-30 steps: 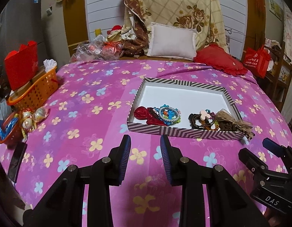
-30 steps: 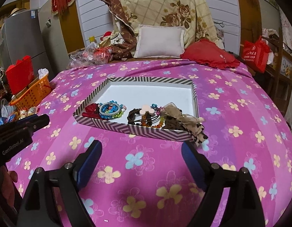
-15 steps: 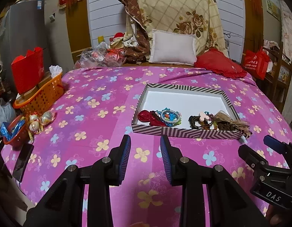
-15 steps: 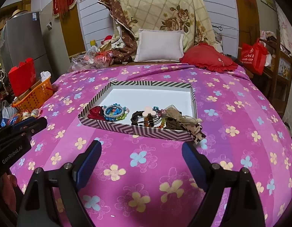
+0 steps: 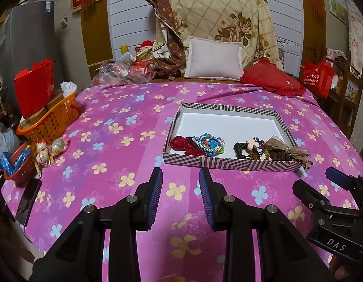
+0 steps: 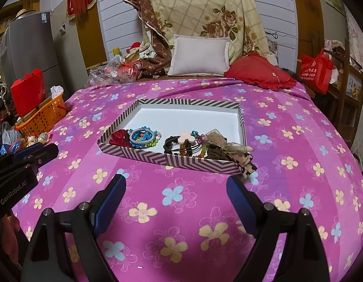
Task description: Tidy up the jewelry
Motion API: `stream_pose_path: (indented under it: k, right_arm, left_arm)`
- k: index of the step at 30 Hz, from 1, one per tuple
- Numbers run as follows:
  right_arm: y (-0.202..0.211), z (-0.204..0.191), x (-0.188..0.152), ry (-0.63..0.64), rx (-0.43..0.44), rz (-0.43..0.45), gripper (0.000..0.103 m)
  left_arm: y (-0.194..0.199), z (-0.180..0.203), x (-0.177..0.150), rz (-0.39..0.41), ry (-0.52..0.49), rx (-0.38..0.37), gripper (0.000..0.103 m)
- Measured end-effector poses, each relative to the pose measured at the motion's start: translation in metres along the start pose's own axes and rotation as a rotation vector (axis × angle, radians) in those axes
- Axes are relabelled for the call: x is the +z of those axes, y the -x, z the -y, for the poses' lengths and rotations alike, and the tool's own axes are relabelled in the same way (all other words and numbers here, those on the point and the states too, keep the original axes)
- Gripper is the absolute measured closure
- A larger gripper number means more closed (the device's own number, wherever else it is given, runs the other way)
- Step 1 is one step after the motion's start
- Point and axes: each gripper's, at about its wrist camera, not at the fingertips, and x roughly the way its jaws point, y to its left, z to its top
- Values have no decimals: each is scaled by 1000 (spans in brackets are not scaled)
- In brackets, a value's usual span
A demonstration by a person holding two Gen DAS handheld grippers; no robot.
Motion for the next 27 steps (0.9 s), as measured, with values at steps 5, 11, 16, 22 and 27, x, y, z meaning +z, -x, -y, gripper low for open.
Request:
stream_pose_path:
  k: [5,11,16,22,27]
  right_arm:
    - [-3,0,-3,1,5,-11,13]
    - [-3,1,-3,4,5,-8,13]
    - [-4,2,-2,2,4,-12,13]
    - [-6,1,-2,9,5,-20,13]
    - [-8,1,-1,14,6,-21,13]
  left_arm:
    - [-1,0,0,1,-2,2,81]
    - [-1,1,0,0,-3,4,81]
    - [-1,1,-1,-1,-4,5,81]
    - [-3,2,-2,-8,0,0,81]
    - [-6,0,-3,-15,5,-3,81]
